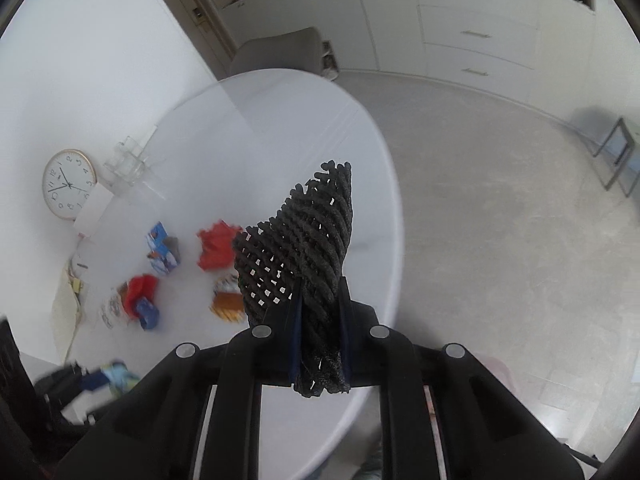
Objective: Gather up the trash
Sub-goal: 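Grasp the black mesh pad with the right tool while the left tool lifts the blue-yellow paper, then carry mesh pad and paper over the wastebasket and open both tools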
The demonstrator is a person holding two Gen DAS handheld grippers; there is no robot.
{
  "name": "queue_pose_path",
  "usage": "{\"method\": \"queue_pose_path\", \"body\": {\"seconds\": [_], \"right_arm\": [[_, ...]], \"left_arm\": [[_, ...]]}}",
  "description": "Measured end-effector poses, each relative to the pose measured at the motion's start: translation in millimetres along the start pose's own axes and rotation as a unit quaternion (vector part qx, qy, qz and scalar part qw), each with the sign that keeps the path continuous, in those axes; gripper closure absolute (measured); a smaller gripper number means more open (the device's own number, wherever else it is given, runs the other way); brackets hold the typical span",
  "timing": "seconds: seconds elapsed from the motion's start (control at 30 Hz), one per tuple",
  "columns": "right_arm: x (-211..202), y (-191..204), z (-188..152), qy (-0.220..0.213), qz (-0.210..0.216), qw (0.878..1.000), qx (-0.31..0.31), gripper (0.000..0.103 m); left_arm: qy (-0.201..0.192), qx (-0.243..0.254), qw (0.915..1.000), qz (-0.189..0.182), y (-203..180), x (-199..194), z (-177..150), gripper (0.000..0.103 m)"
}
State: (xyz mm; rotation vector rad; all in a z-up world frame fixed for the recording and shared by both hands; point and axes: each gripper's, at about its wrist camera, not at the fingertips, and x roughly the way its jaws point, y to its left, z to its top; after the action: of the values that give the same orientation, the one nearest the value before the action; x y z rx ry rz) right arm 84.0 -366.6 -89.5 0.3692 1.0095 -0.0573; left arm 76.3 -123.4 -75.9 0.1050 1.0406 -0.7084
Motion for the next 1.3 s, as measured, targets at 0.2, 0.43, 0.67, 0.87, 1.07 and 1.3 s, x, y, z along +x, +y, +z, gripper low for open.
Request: {"method": "queue_pose_path", "body": {"seconds": [0.2,0.43,0.67,0.87,1.07,1.3], "right_arm": [[-31,-68,-76,0.028,-0.086,0.996,0.016,0.084],[25,-134,-145,0.097,-0.114,0.988,0.038,0.084],[96,-167,-179,0.156,-0.156,0.975,0.022,0.026],[37,-171,-165,0.092,-0.179,0.979,0.022,0.005],[-41,-175,-148,0.020,-0.185,0.982,0.039,0.003],[-92,-172,-133,-0.022,-0.198,0.980,0.023,0.003]], "left_arm": [[0.026,0.052,0.9965,-0.059,-80,25,-5,0.062],[0.052,0.091,0.9922,-0.069,-142,47,-13,0.062],[0.071,0.090,0.9924,-0.042,-165,61,-16,0.062],[0.083,0.093,0.9917,-0.033,-177,70,-22,0.062],[0.096,0.108,0.9882,-0.049,-201,88,-26,0.062],[0.120,0.130,0.9821,-0.066,-234,117,-28,0.040]]}}
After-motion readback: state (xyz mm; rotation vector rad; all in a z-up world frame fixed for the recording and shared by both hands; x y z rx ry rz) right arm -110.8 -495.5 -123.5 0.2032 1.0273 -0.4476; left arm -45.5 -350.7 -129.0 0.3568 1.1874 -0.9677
